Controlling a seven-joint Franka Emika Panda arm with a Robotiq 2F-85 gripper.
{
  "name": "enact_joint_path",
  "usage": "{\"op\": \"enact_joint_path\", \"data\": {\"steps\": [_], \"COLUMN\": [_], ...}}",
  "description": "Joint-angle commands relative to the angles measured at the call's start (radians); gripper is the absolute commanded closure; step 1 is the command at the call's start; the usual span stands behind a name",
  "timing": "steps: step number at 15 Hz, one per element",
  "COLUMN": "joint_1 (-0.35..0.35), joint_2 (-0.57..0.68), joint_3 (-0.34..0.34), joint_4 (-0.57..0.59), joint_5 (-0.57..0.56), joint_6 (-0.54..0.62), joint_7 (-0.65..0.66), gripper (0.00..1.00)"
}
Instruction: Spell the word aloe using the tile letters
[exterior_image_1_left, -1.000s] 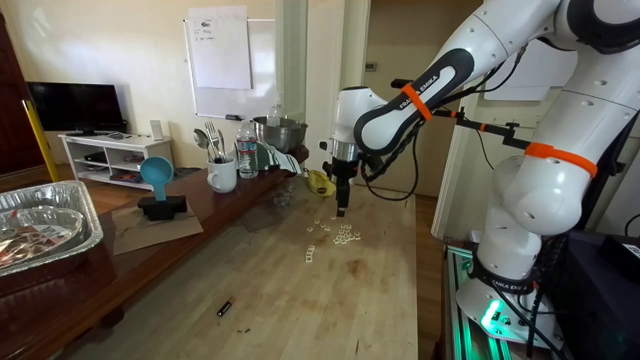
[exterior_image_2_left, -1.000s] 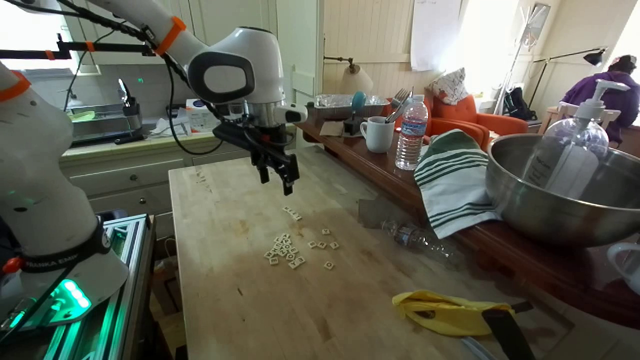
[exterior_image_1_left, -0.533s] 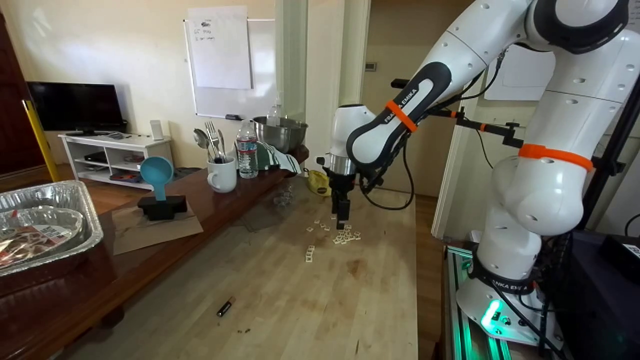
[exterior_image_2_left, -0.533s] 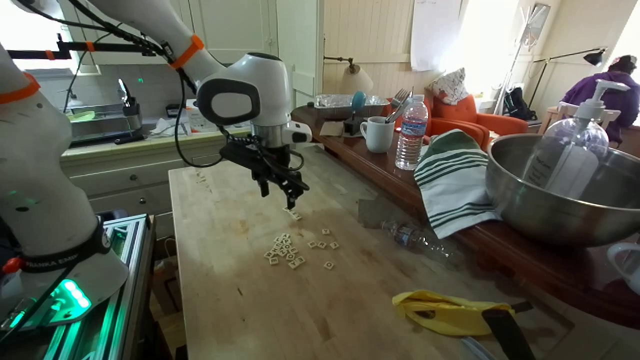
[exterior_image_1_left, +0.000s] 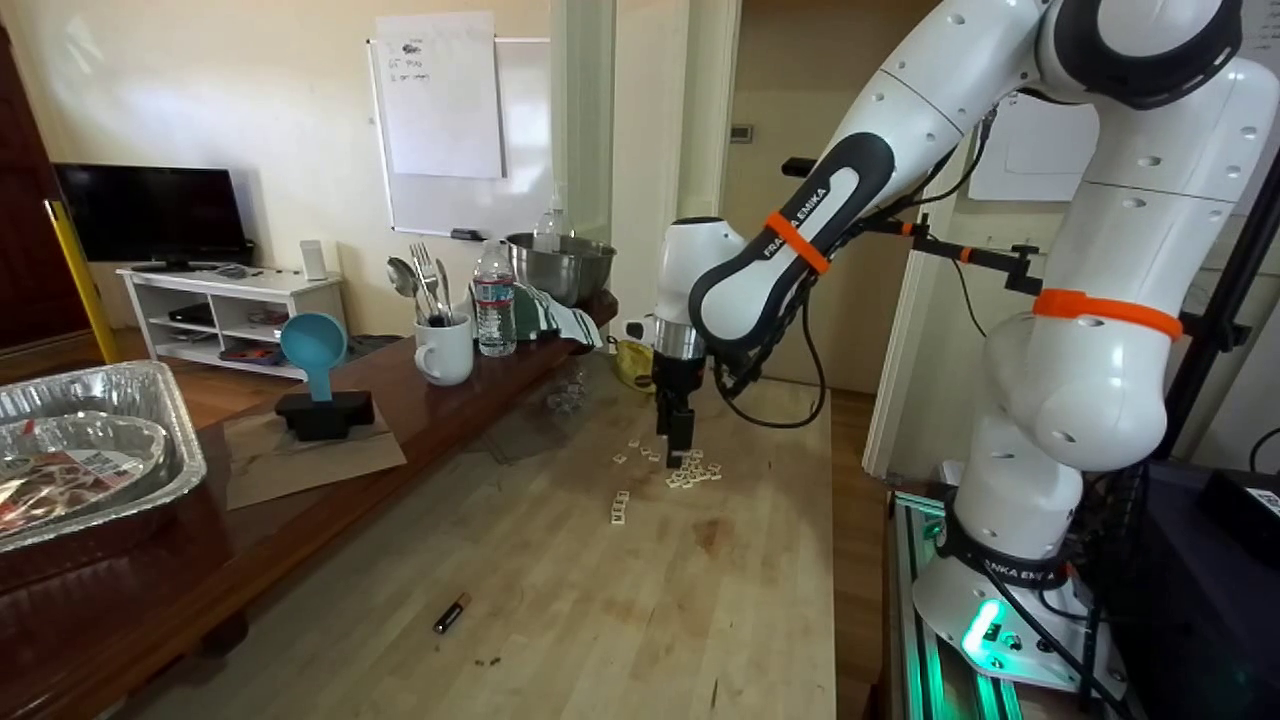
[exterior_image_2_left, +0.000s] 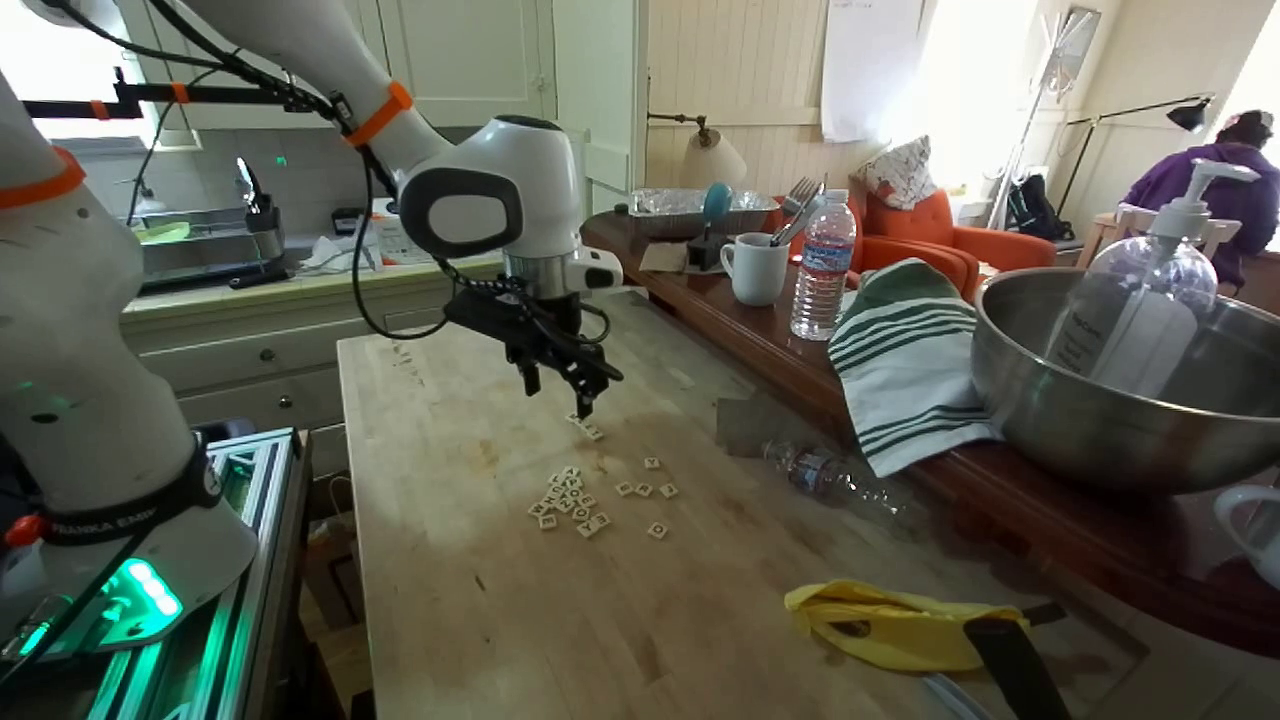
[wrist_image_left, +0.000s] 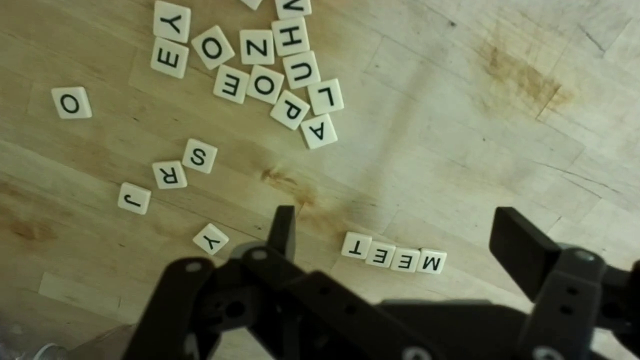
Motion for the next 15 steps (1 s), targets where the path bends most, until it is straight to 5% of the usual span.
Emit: {"op": "enact_joint_path", "data": {"steps": [1,3,11,15], "joint_1": [-0.009,-0.019,-0.066,-0.088], "joint_2": [0.07,0.095,0.173,0.216], "joint_3": [0.019,0.021,0.017,0.023], "joint_4": [0.014,0.014,0.001,0.007], "joint_5": [-0.009,-0.025,-0.041,-0.039], "joint_6": [0.051,0.061,0.171,0.214], "joint_7": [0.051,0.072,0.058,0.056], "gripper": [0.27,0.33,0.95,1.0]}}
